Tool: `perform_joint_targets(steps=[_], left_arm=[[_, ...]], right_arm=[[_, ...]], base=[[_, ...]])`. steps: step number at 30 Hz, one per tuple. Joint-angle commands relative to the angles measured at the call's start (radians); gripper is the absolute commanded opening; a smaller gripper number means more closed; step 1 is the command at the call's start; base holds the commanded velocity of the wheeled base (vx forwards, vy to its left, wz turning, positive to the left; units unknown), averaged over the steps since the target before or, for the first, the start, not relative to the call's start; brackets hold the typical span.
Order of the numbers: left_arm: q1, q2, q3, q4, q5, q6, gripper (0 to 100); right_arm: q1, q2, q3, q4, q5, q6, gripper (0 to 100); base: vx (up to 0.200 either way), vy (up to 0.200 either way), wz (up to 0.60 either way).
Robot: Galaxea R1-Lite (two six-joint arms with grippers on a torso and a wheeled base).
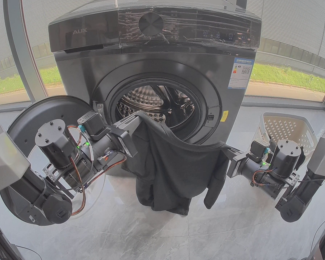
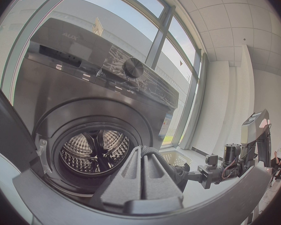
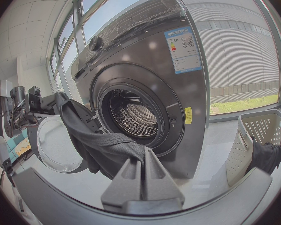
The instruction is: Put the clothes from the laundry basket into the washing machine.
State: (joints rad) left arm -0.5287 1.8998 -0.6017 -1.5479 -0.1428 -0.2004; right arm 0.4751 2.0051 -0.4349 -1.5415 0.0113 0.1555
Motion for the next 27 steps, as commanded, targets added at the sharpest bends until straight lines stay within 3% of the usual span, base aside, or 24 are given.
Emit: perform_joint_targets(steps=[1,2,3,15,27], left_arm=[[0.003,-0.002,-0.033,-0.001,0.000,-0.004,0],[0.001,-0.001,-0.036,-0.001,0.002,-0.002,0],[0.000,-0.001,-0.038,0.000,0.003,-0.004,0],[-0.019,0.004,-0.072,0.000,0.006,-0.004,0],[-0.045,-0.002,-0.072,0.000,0.023,0.004,0]], right_arm=[[0.003,0.018,0.007,0.000,0.001,0.001,0],[0.007,0.018,0.007,0.000,0.001,-0.001,0],[0.011,0.018,0.007,0.000,-0.001,0.001,100],[0.027,0.020,0.085,0.000,0.003,0.012,100],[0.028,0.035,0.088,0.001,0.003,0.012,100]], base=[[0.000,0.000,0.00],[0.000,0.000,0.00],[0.000,0.000,0.00],[0.000,0.000,0.00],[0.000,0.000,0.00]])
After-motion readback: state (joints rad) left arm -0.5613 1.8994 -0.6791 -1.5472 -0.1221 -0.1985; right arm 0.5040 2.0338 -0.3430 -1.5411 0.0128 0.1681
